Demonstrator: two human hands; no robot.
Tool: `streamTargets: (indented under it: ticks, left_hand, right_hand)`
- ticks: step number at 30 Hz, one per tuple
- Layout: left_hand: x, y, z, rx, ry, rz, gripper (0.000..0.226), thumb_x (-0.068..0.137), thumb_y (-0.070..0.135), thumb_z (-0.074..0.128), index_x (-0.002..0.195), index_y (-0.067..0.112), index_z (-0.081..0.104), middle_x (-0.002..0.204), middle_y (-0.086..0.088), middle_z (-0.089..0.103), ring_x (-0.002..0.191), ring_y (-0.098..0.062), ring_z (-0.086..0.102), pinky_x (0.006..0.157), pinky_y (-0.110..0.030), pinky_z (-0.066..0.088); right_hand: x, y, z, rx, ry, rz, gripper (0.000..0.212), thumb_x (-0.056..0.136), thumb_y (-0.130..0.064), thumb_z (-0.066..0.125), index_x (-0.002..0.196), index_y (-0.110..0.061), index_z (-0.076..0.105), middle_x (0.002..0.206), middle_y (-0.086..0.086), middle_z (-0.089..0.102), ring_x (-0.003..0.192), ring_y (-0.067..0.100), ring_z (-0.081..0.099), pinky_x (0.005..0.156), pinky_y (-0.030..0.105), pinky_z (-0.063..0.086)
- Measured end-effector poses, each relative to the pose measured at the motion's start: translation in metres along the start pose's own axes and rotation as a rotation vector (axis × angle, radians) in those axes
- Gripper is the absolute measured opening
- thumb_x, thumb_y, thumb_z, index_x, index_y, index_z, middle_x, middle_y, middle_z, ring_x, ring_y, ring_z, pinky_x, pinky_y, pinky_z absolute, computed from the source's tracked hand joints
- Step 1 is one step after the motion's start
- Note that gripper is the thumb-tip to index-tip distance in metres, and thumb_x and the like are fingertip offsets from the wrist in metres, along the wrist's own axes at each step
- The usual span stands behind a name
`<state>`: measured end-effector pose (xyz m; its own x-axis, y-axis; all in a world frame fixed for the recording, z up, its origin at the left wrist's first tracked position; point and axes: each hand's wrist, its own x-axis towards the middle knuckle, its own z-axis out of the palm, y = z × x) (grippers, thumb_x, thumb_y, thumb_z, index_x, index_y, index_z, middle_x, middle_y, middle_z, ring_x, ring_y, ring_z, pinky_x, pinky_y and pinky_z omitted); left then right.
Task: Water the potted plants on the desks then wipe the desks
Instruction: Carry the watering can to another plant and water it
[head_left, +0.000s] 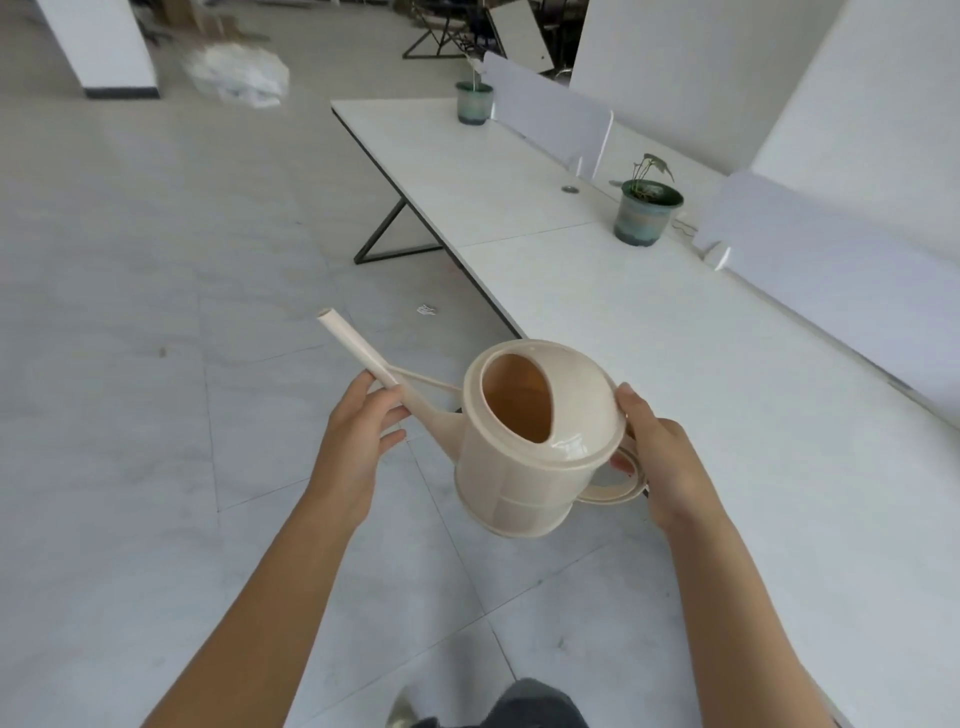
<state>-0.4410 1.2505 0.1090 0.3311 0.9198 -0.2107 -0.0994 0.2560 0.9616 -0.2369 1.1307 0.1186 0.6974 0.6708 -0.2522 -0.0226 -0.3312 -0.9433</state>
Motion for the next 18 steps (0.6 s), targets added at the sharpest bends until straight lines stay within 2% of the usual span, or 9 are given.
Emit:
streamTargets:
  ticks: [2, 5, 8, 10, 12, 14, 15, 18]
  left_hand:
    - [0.008, 0.004, -0.011, -0.003, 0.001, -0.007, 0.034, 0.093, 0.021, 0.045, 0.127, 0.018, 0.05, 0.114, 0.002, 0.062, 0.111, -0.019, 0.058, 0.099, -0.038, 0.042]
    - [0.023, 0.009, -0.021, -0.014, 0.003, -0.023, 0.035, 0.094, 0.021, 0.044, 0.128, 0.018, 0.049, 0.113, 0.004, 0.061, 0.112, -0.02, 0.058, 0.1, -0.039, 0.042]
    - [0.042, 0.012, -0.026, -0.026, 0.014, -0.039, 0.035, 0.094, 0.021, 0.044, 0.129, 0.019, 0.048, 0.108, 0.007, 0.062, 0.111, -0.021, 0.058, 0.101, -0.039, 0.042]
    - [0.057, 0.014, -0.028, -0.034, 0.018, -0.048, 0.033, 0.094, 0.021, 0.044, 0.127, 0.02, 0.048, 0.105, 0.008, 0.062, 0.109, -0.02, 0.059, 0.1, -0.038, 0.042]
    - [0.074, 0.017, -0.028, -0.021, 0.011, -0.052, 0.033, 0.094, 0.02, 0.045, 0.126, 0.02, 0.049, 0.105, 0.008, 0.063, 0.109, -0.019, 0.059, 0.1, -0.038, 0.042]
    - [0.096, 0.021, -0.025, 0.0, 0.005, -0.053, 0.031, 0.094, 0.019, 0.044, 0.124, 0.021, 0.051, 0.105, 0.007, 0.063, 0.109, -0.018, 0.06, 0.099, -0.037, 0.043]
    - [0.109, 0.024, -0.023, 0.008, 0.006, -0.052, 0.031, 0.093, 0.019, 0.045, 0.124, 0.021, 0.051, 0.107, 0.005, 0.063, 0.109, -0.018, 0.06, 0.098, -0.036, 0.043]
    - [0.152, 0.031, -0.017, 0.027, 0.009, -0.037, 0.026, 0.093, 0.02, 0.046, 0.118, 0.026, 0.051, 0.113, 0.002, 0.063, 0.108, -0.017, 0.06, 0.096, -0.034, 0.043]
  right_hand:
    - [0.003, -0.007, 0.014, -0.003, -0.001, 0.004, 0.046, 0.091, -0.044, 0.043, 0.07, -0.008, 0.061, 0.068, 0.003, 0.061, 0.071, 0.016, 0.057, 0.079, 0.03, 0.045]
    - [0.012, -0.015, 0.029, -0.011, -0.008, 0.011, 0.046, 0.091, -0.044, 0.043, 0.079, -0.006, 0.063, 0.073, 0.003, 0.061, 0.071, 0.014, 0.057, 0.075, 0.029, 0.045]
    - [0.027, -0.021, 0.042, -0.024, -0.011, 0.018, 0.045, 0.091, -0.044, 0.043, 0.077, -0.006, 0.063, 0.074, 0.005, 0.062, 0.073, 0.016, 0.058, 0.077, 0.029, 0.044]
    - [0.041, -0.026, 0.051, -0.029, -0.007, 0.024, 0.045, 0.091, -0.044, 0.044, 0.069, -0.008, 0.061, 0.067, 0.004, 0.06, 0.069, 0.017, 0.056, 0.071, 0.028, 0.043]
    - [0.058, -0.031, 0.059, -0.023, 0.006, 0.038, 0.046, 0.091, -0.043, 0.045, 0.059, -0.01, 0.055, 0.052, -0.002, 0.056, 0.06, 0.015, 0.051, 0.061, 0.026, 0.039]
    - [0.079, -0.035, 0.065, -0.01, 0.014, 0.041, 0.047, 0.091, -0.041, 0.045, 0.054, -0.012, 0.05, 0.039, -0.009, 0.051, 0.055, 0.015, 0.047, 0.058, 0.026, 0.036]
    - [0.091, -0.038, 0.069, -0.005, 0.011, 0.036, 0.048, 0.091, -0.041, 0.045, 0.054, -0.011, 0.049, 0.04, -0.009, 0.051, 0.056, 0.015, 0.047, 0.059, 0.026, 0.036]
    - [0.134, -0.044, 0.081, 0.016, -0.002, 0.021, 0.047, 0.091, -0.043, 0.044, 0.063, -0.007, 0.056, 0.062, 0.004, 0.057, 0.069, 0.02, 0.053, 0.072, 0.031, 0.044]
